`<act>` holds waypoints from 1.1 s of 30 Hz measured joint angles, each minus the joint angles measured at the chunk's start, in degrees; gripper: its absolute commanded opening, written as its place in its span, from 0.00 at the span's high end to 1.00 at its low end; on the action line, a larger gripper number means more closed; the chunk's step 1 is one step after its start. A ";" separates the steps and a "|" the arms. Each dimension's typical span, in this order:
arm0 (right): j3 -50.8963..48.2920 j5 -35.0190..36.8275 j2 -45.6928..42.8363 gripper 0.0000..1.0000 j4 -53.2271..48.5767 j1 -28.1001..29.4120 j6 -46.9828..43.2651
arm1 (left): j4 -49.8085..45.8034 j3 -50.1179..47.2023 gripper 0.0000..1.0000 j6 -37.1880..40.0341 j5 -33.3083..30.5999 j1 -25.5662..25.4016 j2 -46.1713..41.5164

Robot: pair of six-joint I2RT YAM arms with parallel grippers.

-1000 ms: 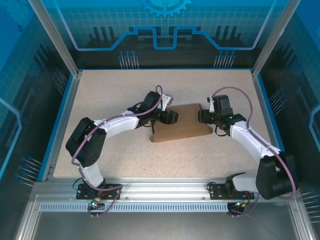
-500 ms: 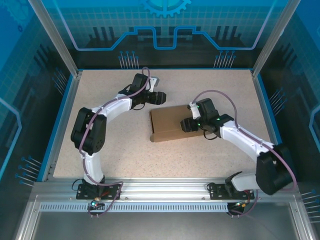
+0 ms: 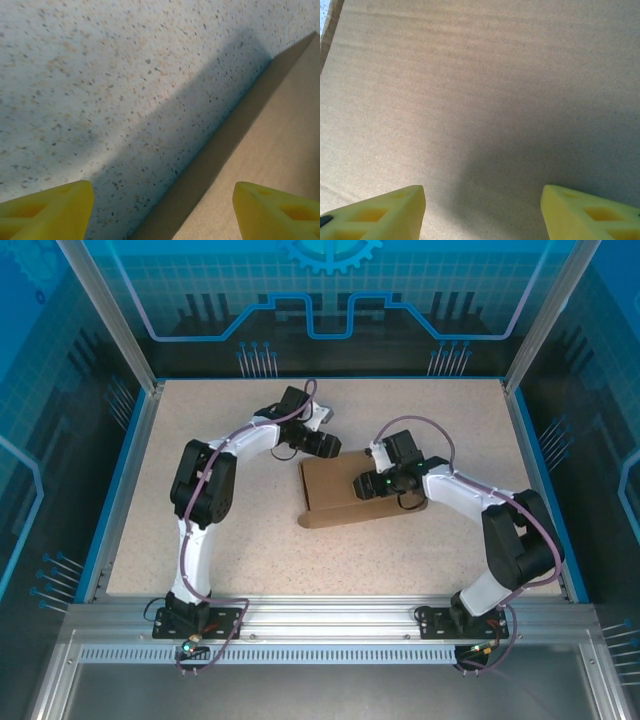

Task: Fold the paper box

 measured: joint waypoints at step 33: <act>-13.42 -6.71 -15.08 0.16 -3.85 -10.88 5.68 | 4.46 -11.04 0.38 -4.81 4.42 0.00 -6.67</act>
